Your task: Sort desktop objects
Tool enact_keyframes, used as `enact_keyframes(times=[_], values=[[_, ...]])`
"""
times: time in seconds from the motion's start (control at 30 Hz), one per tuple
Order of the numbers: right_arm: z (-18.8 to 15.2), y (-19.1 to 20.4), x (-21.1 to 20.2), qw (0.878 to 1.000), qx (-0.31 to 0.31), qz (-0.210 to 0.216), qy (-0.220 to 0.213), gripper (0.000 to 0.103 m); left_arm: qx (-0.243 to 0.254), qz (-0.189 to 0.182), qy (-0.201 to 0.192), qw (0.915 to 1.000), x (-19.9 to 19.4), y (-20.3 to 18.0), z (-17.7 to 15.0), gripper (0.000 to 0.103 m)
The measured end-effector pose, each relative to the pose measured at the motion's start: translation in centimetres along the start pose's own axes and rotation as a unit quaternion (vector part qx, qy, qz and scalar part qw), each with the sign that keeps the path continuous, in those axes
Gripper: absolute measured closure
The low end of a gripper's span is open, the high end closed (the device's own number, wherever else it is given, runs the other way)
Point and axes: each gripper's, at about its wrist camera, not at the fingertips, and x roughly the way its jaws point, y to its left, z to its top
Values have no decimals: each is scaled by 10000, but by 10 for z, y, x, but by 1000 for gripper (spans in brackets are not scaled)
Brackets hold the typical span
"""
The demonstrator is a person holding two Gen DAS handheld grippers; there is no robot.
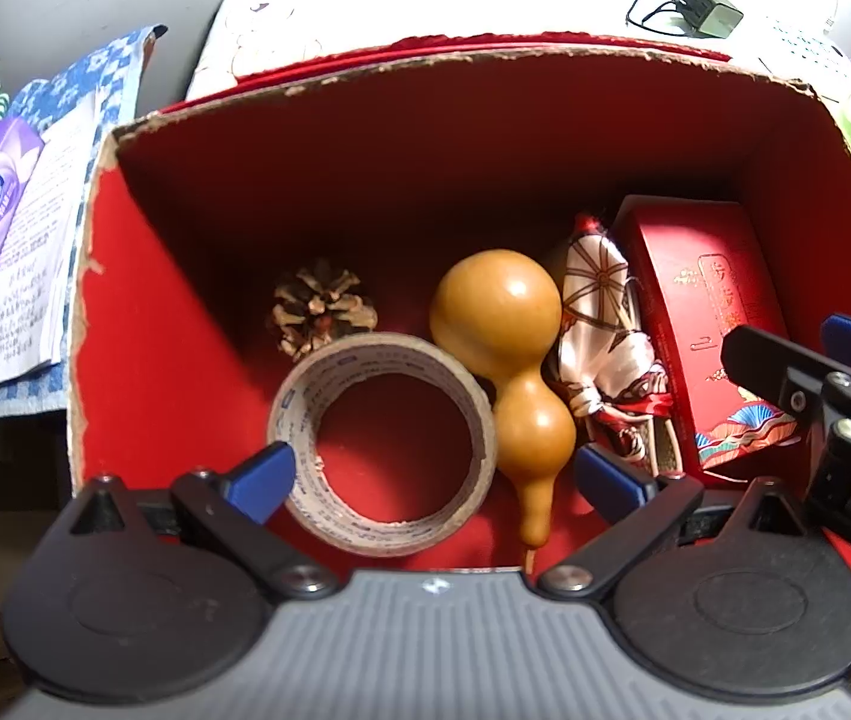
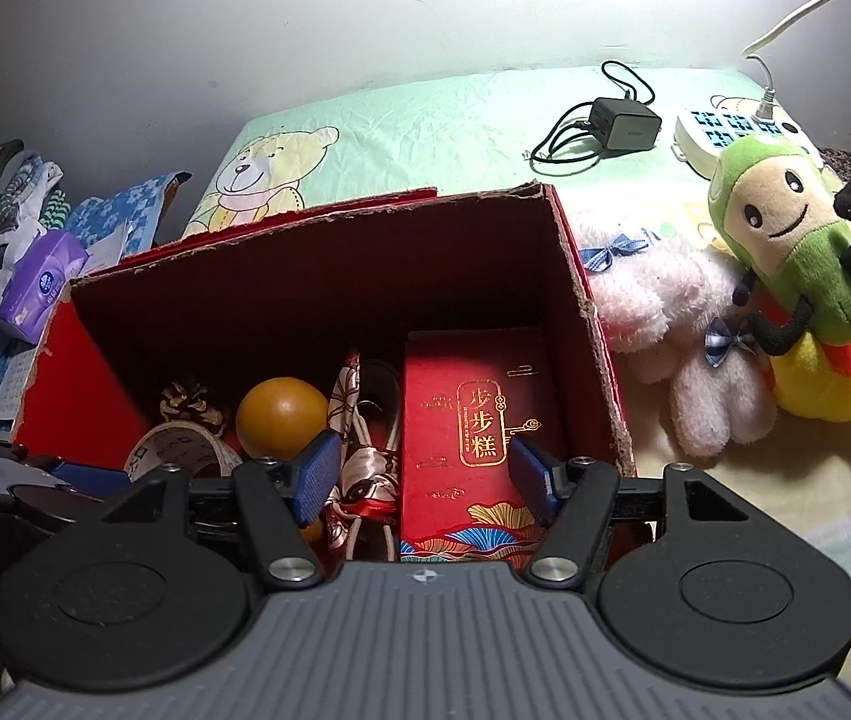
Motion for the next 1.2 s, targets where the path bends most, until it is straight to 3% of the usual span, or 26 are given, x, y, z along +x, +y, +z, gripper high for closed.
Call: enact_keyframes(times=[0.33, 0.6, 0.73, 0.9, 1.03, 1.2], values=[[11, -5, -4, 9997, -192, 120, 64, 40, 258, 213, -301, 9990, -32, 1, 22, 3], [59, -5, -12, 9990, -75, 322, 315, 41, 685, 367, -480, 9958, -64, 2, 53, 3], [71, 3, -13, 9973, -235, 326, 622, 43, 893, 321, -327, 9949, -58, -4, 40, 3], [59, 6, -8, 9923, -284, 456, 1114, 43, 752, 80, -129, 9971, -41, -8, 15, 3], [41, 5, -4, 9916, -291, 398, 1193, 43, 519, -239, 148, 9983, -22, -7, 2, 3], [26, 5, 2, 9894, -186, 577, 1321, 48, 373, -195, 183, 9989, -11, -7, -2, 3]])
